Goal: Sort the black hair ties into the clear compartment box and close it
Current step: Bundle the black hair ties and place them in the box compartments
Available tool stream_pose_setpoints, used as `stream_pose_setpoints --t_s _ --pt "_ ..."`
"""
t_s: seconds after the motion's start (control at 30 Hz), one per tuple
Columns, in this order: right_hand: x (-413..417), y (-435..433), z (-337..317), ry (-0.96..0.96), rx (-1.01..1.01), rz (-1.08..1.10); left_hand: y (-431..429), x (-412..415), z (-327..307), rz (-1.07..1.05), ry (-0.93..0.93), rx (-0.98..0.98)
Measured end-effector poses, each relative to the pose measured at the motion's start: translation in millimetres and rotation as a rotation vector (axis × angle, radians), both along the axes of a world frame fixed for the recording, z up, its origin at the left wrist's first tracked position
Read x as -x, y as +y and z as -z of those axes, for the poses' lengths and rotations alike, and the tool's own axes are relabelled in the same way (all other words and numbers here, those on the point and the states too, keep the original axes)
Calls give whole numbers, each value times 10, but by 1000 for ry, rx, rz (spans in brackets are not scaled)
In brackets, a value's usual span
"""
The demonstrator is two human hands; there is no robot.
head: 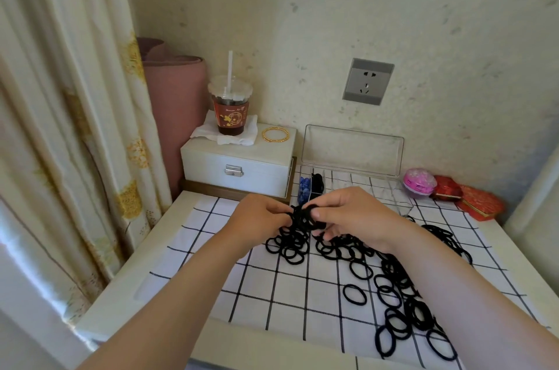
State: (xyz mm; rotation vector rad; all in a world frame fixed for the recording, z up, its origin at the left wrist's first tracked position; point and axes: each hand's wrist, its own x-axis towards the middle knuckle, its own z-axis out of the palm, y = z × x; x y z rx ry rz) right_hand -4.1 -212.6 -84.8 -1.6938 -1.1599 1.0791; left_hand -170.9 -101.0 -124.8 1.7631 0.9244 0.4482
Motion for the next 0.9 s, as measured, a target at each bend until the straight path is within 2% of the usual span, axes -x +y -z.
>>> stream_pose_setpoints --t_s 0.1,0.17,0.33,0.47,0.67,0.73,0.83,0.9 --pt "76 1 -17 165 -2 0 -51 -32 -38 41 -109 191" --pt "113 18 12 145 -4 76 -68 -53 -75 46 -185 349" --pt "204 85 70 46 -64 235 -49 -62 -160 71 -319 571" --pt "275 148 76 -5 -99 278 9 -27 -182 128 -270 487" --pt "251 216 110 -67 -66 201 138 15 -145 1 -174 349" --pt "209 205 121 -257 -69 175 179 33 -131 -69 -129 249" --pt "156 169 203 -764 -41 53 247 50 -86 -161 -105 165" --pt "193 166 298 -920 79 -77 272 56 -73 -195 -102 126"
